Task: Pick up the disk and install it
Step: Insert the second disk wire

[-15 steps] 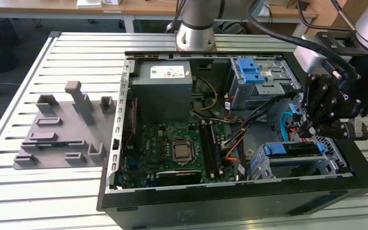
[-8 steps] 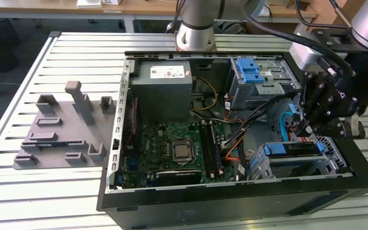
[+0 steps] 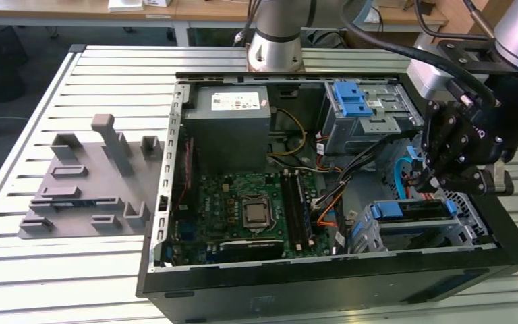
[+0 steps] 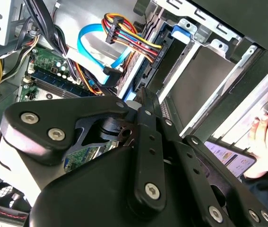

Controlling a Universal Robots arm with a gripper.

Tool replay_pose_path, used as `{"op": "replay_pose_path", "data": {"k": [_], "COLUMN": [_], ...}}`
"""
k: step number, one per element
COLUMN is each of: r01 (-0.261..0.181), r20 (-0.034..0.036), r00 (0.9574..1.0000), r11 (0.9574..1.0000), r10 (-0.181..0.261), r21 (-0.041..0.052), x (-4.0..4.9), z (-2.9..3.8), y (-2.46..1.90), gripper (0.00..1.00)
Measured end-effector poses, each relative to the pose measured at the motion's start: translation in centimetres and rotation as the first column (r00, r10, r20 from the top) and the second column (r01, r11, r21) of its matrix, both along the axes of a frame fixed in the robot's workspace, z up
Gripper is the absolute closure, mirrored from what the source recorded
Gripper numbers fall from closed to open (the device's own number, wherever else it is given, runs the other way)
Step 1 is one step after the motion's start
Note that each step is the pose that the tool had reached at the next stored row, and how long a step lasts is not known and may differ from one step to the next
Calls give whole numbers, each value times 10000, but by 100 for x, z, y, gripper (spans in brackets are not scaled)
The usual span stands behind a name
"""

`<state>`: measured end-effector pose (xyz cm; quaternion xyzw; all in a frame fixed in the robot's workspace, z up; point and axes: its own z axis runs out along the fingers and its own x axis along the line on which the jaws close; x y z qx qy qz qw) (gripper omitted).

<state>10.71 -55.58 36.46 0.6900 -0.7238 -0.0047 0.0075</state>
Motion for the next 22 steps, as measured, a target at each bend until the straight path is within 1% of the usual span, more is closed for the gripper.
{"op": "replay_pose_path", "data": {"k": [3, 7, 10, 19, 22], "r01": [0, 1, 0, 0, 0], "r20": [0, 13, 15, 15, 15], "r00": [10000, 10000, 10000, 10000, 10000], "r11": [10000, 10000, 10000, 10000, 10000], "r10": [0, -1, 0, 0, 0], "r21": [-1, 0, -1, -2, 3], "x": [-3, -61, -63, -63, -63], "z": [2, 2, 12, 121, 126], "y": [0, 0, 0, 4, 4], "gripper": [89, 89, 89, 89, 89]}}
